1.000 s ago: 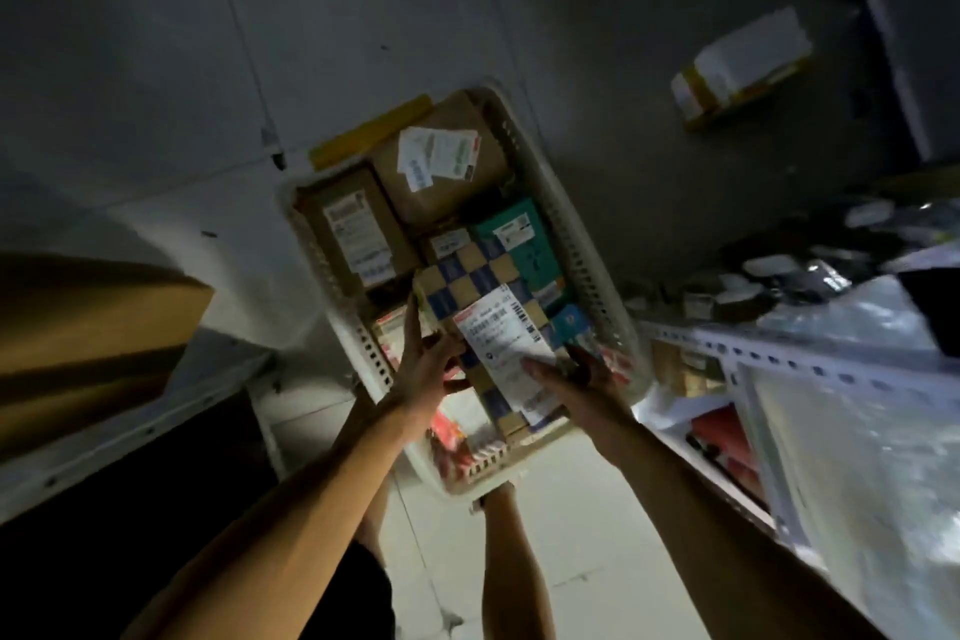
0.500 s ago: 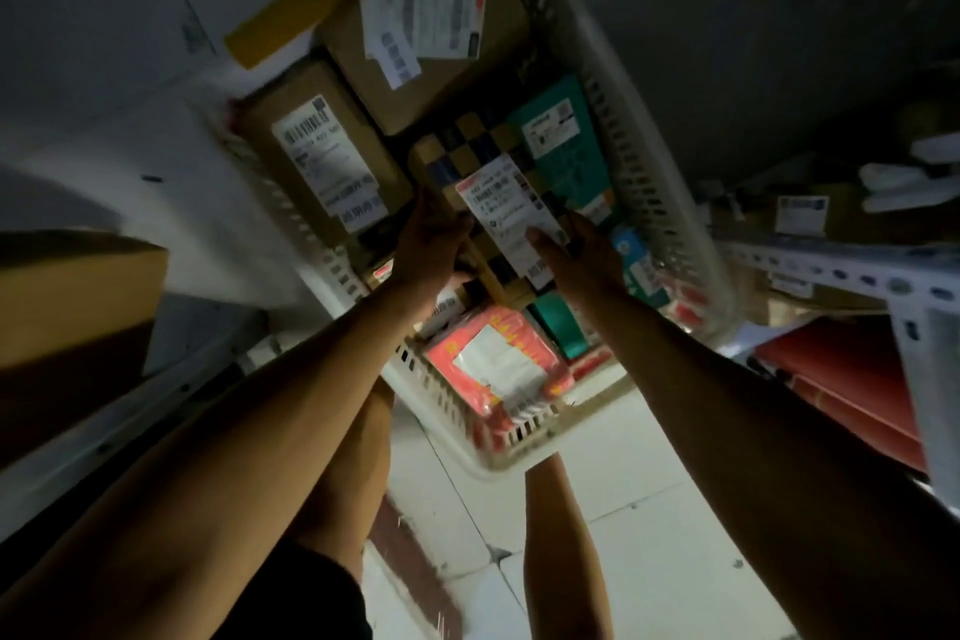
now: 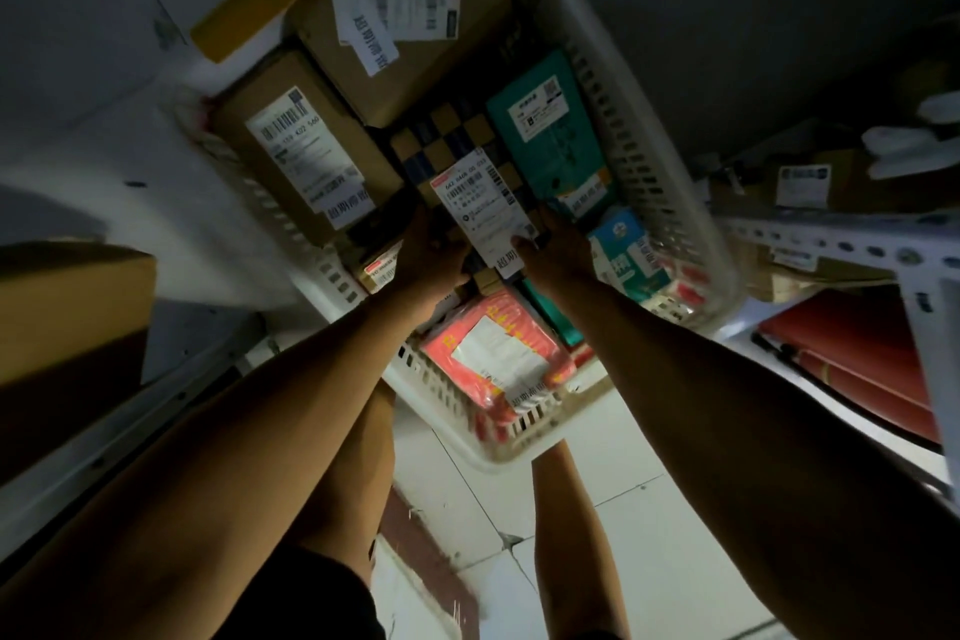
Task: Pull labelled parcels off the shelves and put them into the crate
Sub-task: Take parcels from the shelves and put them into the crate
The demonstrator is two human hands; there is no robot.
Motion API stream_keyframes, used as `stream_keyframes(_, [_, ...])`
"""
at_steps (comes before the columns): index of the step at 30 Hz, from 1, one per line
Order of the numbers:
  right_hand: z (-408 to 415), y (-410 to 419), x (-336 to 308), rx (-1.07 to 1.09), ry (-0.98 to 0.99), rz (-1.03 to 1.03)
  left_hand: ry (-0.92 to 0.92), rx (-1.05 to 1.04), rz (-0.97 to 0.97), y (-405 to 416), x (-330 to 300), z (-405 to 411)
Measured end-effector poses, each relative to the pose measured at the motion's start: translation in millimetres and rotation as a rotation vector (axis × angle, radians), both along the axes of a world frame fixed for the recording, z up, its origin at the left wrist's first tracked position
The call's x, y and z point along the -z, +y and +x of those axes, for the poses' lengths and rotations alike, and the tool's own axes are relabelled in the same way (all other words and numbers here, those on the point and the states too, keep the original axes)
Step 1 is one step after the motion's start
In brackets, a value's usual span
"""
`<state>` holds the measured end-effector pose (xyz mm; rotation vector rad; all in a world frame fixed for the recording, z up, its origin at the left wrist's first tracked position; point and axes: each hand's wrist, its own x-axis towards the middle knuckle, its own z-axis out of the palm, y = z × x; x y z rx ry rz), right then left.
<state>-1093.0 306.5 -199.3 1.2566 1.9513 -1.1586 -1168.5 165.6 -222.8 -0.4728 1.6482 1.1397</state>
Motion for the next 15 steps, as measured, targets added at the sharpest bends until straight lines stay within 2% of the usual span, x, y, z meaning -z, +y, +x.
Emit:
stream_keyframes(8, [7.5, -0.1, -2.1, -0.026, -0.046, 0.042, 0.035, 0.052, -0.023, 0.1, -0.2, 5.8])
stream_keyframes(12, [16.3, 0.5, -13.9, -0.002, 0.014, 0.069, 0.07, 0.078, 0.003, -1.5, -9.2, 12.0])
stream_keyframes(15, [22.7, -0.6, -34.2, -0.04, 0.036, 0.088, 0.084, 0.069, -0.055, -3.3, -30.1, 15.9])
